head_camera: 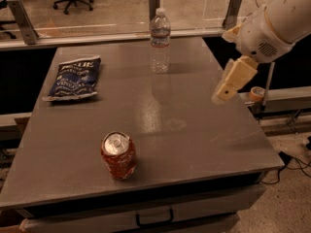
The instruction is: Knock water bottle over
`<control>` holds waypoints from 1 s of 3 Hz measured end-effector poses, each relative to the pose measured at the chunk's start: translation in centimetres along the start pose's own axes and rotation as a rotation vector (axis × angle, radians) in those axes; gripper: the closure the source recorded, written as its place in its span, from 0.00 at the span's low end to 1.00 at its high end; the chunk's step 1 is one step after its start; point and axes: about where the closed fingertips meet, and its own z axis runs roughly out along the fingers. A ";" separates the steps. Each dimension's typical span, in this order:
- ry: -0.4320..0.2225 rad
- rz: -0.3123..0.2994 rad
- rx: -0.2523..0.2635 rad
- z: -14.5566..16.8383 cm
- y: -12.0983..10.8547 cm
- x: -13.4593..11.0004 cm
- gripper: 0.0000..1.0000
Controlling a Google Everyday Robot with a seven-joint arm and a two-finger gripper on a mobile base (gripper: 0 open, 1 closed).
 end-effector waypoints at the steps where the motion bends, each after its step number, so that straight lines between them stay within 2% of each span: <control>1: -0.138 0.027 0.019 3.5 -3.8 -3.8 0.00; 2: -0.271 0.066 0.014 6.9 -7.3 -8.0 0.00; 3: -0.362 0.106 -0.001 10.3 -10.4 -10.9 0.00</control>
Offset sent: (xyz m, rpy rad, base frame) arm 0.1656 0.1212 0.0118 0.4460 -0.0874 0.0254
